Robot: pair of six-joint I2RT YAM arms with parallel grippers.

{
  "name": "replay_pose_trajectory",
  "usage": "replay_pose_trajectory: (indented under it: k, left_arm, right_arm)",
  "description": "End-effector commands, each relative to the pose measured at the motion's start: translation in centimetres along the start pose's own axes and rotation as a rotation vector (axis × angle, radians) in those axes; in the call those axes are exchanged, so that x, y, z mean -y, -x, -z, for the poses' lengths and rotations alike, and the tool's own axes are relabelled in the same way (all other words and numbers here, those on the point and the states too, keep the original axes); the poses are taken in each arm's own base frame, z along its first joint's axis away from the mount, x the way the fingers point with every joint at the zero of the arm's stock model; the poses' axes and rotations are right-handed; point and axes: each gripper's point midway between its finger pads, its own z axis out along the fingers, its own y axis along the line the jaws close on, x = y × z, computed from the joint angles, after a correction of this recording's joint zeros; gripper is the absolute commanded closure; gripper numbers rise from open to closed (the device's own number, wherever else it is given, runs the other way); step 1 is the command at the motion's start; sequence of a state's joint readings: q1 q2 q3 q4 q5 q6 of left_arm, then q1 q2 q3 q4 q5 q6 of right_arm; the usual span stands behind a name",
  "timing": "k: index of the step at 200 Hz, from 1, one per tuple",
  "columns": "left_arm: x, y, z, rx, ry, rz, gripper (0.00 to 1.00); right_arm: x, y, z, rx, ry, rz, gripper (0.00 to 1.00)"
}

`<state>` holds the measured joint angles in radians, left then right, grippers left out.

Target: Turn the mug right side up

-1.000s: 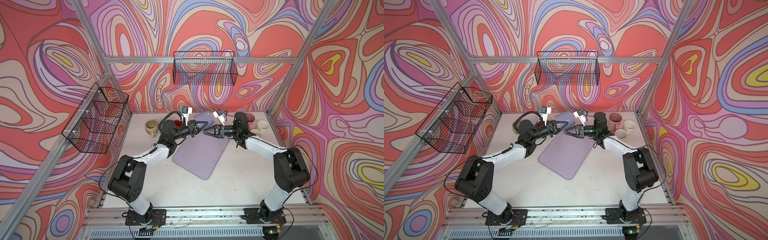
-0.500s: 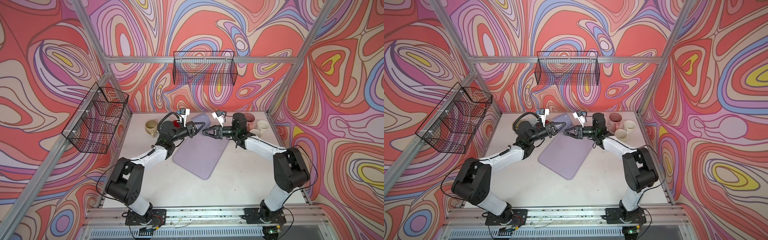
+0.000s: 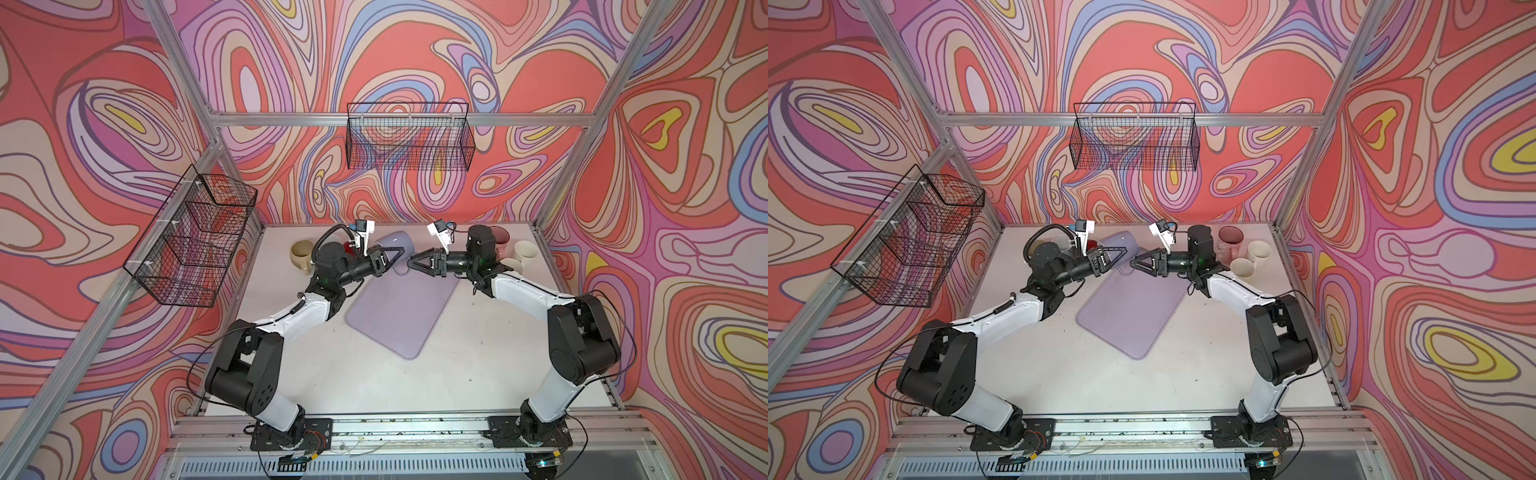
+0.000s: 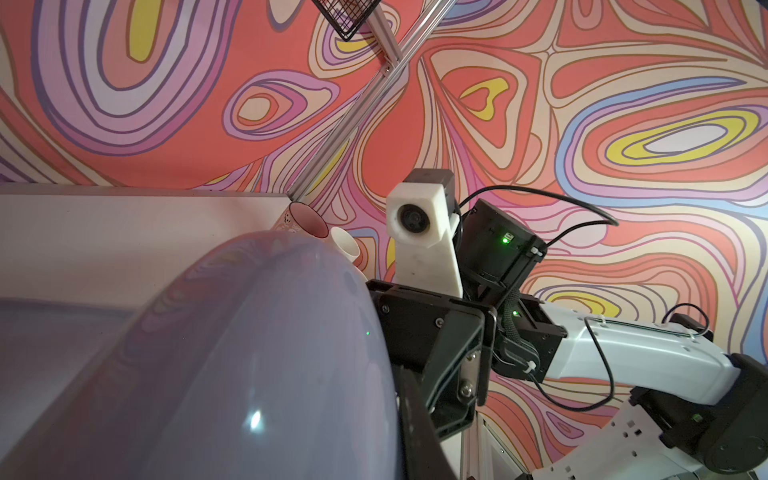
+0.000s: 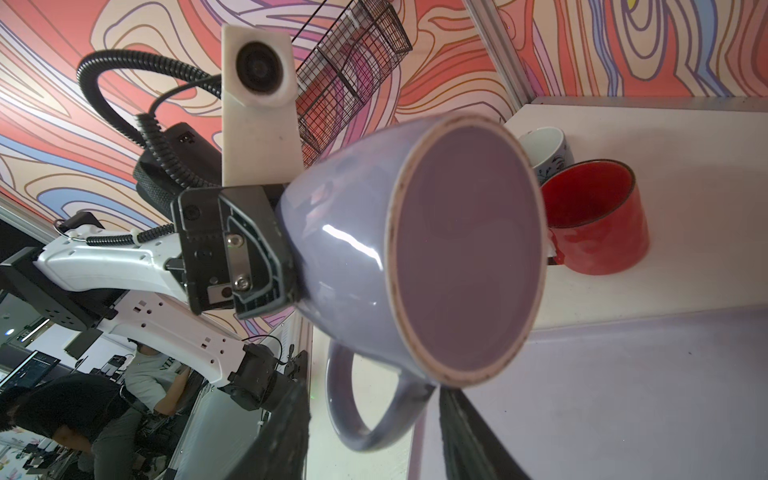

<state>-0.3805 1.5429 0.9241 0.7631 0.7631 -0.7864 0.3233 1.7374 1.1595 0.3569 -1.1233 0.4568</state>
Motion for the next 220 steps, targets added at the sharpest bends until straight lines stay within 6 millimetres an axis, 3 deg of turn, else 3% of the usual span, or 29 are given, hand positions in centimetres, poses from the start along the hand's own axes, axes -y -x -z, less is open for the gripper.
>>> replay_pose_trajectory:
  k: [1,58,104,130,162,220]
  left_arm:
    - [1.8,2.2,1.3,0.056,0.007,-0.109,1.00]
    - [0.5,1.8,2.5,-0.003,0.143,-0.134,1.00]
    - [-1.5,0.6,4.1,-0.150,0.339,-0.183,1.00]
    - [-3.4,0.4,6.3,-0.247,0.510,-0.221,1.00]
    - [-6.6,-0.3,10.6,-0.400,0.740,-0.209,1.00]
    - [-11.4,-1.2,16.2,-0.544,0.957,-0.124,1.00]
  right_arm:
    - [1.0,0.4,0.4,0.005,-0.035,0.017,0.48]
    - [2.1,0.4,1.4,0.000,-0.103,0.013,0.48]
    - [3.2,0.3,2.1,-0.001,-0.156,0.001,0.48]
    - [4.0,0.0,2.5,-0.004,-0.184,-0.011,0.48]
    - [4.8,-0.4,2.7,-0.003,-0.203,-0.023,0.48]
    - [5.9,-1.0,3.1,0.000,-0.236,-0.038,0.48]
